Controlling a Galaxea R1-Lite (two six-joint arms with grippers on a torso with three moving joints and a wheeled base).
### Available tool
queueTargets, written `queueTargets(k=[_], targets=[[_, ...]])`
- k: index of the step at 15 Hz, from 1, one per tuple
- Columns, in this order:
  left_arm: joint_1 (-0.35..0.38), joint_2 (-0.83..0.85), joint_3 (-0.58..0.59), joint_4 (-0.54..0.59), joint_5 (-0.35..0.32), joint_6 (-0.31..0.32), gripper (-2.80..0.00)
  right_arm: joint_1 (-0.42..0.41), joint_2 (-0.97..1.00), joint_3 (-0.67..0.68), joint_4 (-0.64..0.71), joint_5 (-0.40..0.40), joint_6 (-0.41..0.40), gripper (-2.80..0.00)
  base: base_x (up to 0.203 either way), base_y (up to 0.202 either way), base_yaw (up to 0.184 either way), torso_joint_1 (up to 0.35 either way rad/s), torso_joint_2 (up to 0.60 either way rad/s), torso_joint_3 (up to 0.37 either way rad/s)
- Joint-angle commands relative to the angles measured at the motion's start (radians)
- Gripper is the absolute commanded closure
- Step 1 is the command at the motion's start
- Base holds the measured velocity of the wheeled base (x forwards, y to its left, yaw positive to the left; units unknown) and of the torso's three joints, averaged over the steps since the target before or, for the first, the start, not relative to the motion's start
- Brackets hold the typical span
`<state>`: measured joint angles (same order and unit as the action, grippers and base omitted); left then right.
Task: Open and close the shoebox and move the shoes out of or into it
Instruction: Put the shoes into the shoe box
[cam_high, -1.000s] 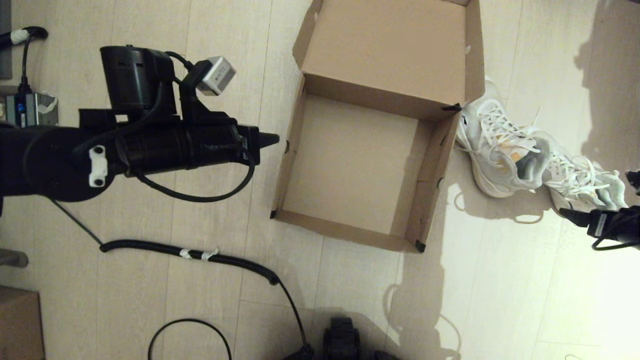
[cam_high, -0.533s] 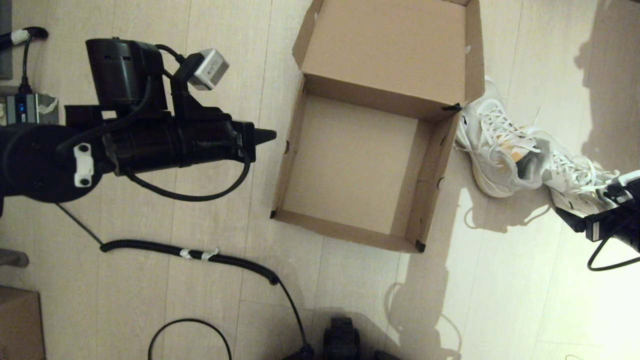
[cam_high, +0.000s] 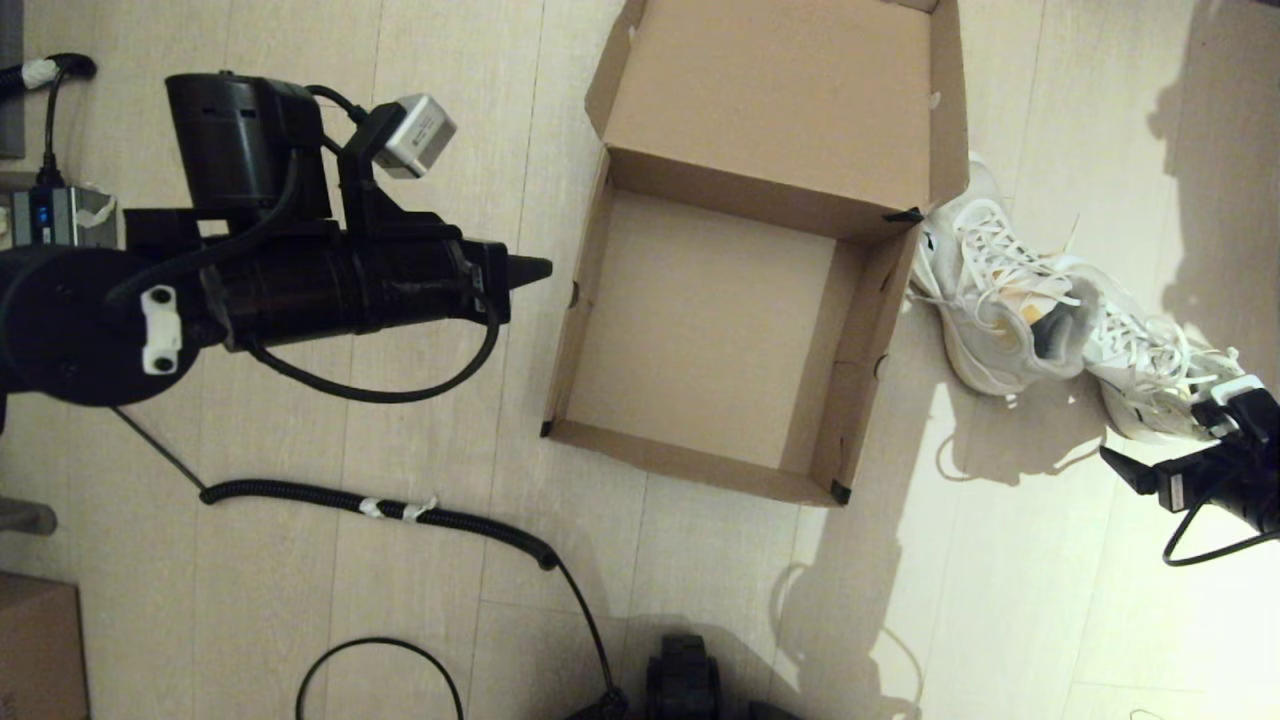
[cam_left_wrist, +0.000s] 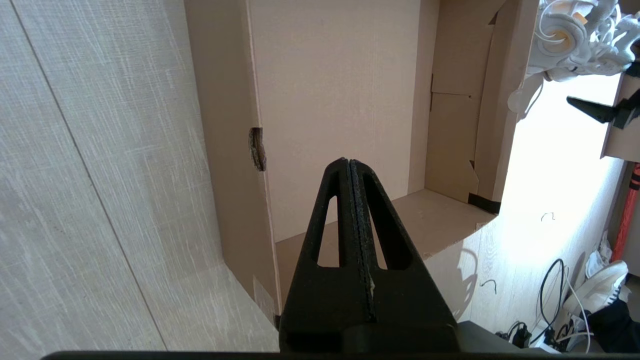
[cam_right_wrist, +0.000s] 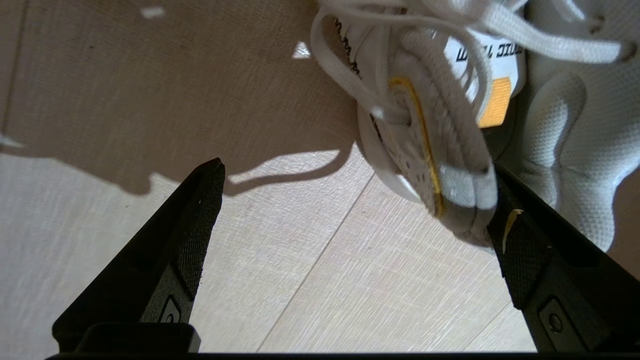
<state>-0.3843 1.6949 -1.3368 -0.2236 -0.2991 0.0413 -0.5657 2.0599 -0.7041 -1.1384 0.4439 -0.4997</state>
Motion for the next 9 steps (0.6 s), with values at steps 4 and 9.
queueTargets(k=[4, 9], targets=[[-0.001, 0.002, -0.001, -0.002, -0.002, 0.0, 0.0, -0.003, 0.015, -0.031, -0.012, 0.003, -0.001, -2.8, 0.0, 0.0, 0.0, 0.0, 0.0, 0.0], [-0.001, 0.006, -0.004, -0.002, -0.002, -0.001, 0.0, -0.003, -0.164, -0.036, 0.053, 0.0, 0.058, -2.8, 0.0, 0.0, 0.0, 0.0, 0.0, 0.0]])
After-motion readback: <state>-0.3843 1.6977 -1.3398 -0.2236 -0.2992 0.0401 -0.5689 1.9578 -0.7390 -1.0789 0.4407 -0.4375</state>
